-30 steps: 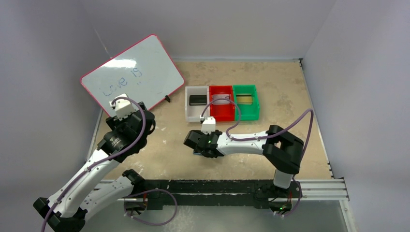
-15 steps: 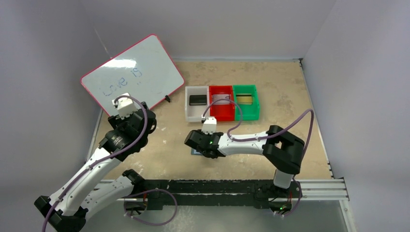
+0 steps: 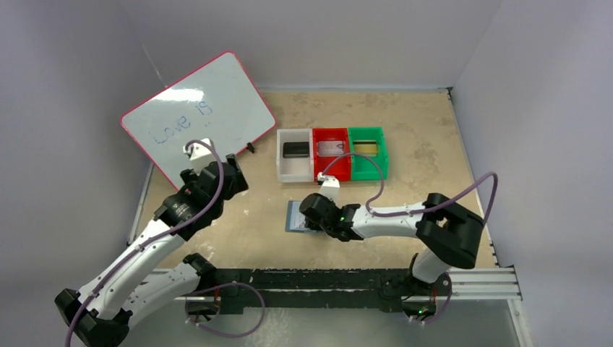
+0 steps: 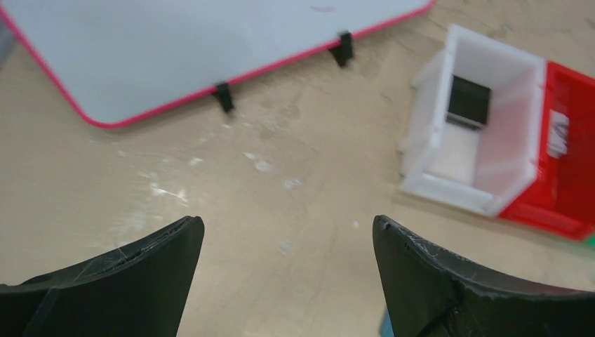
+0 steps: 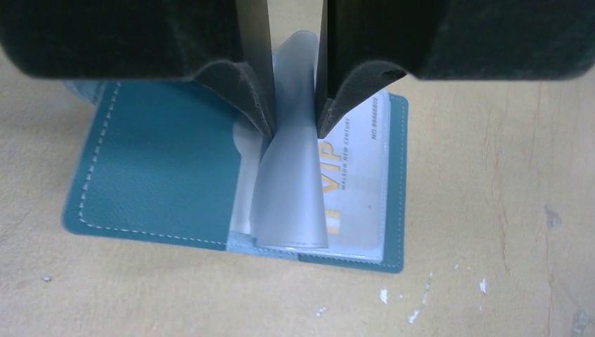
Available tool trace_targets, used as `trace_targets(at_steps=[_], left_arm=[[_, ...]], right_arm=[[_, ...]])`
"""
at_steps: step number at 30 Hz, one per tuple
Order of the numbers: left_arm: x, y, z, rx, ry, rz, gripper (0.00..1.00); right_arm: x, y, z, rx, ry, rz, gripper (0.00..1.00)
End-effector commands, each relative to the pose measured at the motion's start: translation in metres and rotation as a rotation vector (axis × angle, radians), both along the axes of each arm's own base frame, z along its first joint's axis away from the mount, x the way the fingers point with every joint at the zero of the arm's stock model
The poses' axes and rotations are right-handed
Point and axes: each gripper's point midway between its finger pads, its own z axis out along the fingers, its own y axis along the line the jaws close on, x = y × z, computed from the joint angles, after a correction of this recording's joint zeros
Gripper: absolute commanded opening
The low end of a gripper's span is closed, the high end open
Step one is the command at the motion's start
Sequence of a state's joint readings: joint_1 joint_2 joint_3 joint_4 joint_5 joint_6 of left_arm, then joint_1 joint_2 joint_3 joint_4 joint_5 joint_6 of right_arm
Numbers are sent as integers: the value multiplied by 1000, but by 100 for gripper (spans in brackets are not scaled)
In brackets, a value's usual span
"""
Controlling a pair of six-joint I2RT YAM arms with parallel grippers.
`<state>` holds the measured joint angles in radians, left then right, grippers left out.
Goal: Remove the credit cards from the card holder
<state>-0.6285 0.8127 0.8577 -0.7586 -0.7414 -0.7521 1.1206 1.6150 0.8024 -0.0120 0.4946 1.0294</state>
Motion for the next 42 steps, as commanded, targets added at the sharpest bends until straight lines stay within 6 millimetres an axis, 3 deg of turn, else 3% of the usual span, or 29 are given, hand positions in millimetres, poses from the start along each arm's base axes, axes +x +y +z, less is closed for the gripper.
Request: trace_targets(at_steps=[1,8,13,20,24,33,42], left_arm=[[6,-72,-11,-226,27,-283,90],[2,-145,-35,-452,104,-534,89],[3,-174,-45,-490,150,-598,89],[1,-212,-68,-468,205,-630,88],[1,-225,-79,-475,214,-618,86],[15,-267,-81,-661,206,-606,82],[8,-275,-109,-697,269,-585,74]], right_arm=[[-4,4,6,173,32,61,30],[4,-7,17,330,22,34,34],[1,-13,15,424,22,3,37],[-1,-18,8,534,57,-19,26],[-3,-25,8,605,67,-44,27],[-7,-29,3,665,102,-92,29],[-15,-32,-7,725,150,-130,28]])
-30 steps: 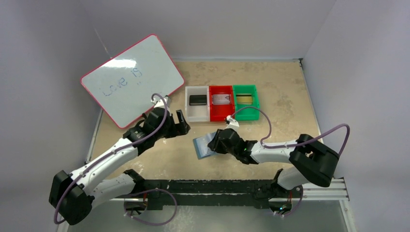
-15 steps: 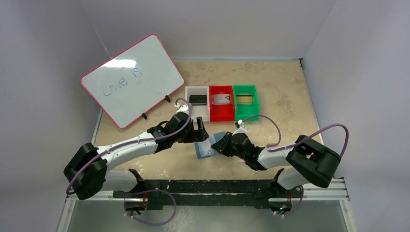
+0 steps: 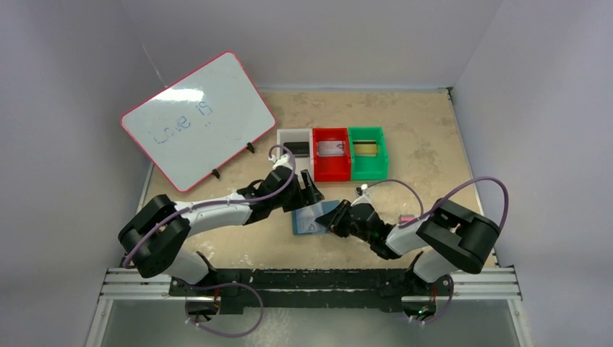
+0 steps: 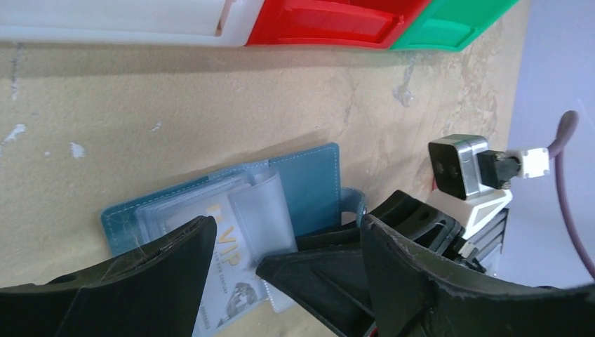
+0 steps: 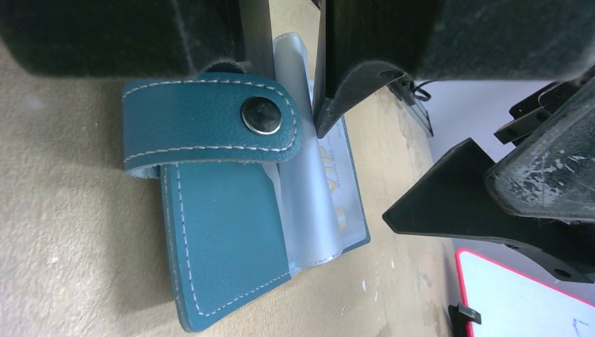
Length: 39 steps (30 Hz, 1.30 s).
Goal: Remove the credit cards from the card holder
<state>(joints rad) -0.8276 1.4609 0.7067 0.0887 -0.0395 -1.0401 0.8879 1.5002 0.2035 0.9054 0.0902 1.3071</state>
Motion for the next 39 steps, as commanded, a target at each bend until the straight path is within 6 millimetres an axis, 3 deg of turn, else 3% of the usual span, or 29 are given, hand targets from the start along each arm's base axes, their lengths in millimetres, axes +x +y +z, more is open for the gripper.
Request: trace_targets(at_steps=[1,6,13,21,28,34,39], left_arm=[[3,-22,18,-119,-15,-6,73],[-5,-30,1,-101,33,-30,71],[-12,-20,-19,1,54,-30,69],[-22,-36,-12,-41,58,-114,69],[-13,-42,8,-14,6,-142,66],[-12,-56,13,-53,6,-170,65],[-16,-70,5,-74,27,-194,64]], right_arm=[[-3,-2,-2,50,28,-22,28],[-5,-2,-3,67,29,-16,30],[-4,-4,-2,58,27,-26,33],[-3,-7,3,32,20,-31,40],[-10,-11,19,11,-17,15,45],[-16,-43,23,-94,5,-58,57],[-25,-76,29,-171,26,-129,56]])
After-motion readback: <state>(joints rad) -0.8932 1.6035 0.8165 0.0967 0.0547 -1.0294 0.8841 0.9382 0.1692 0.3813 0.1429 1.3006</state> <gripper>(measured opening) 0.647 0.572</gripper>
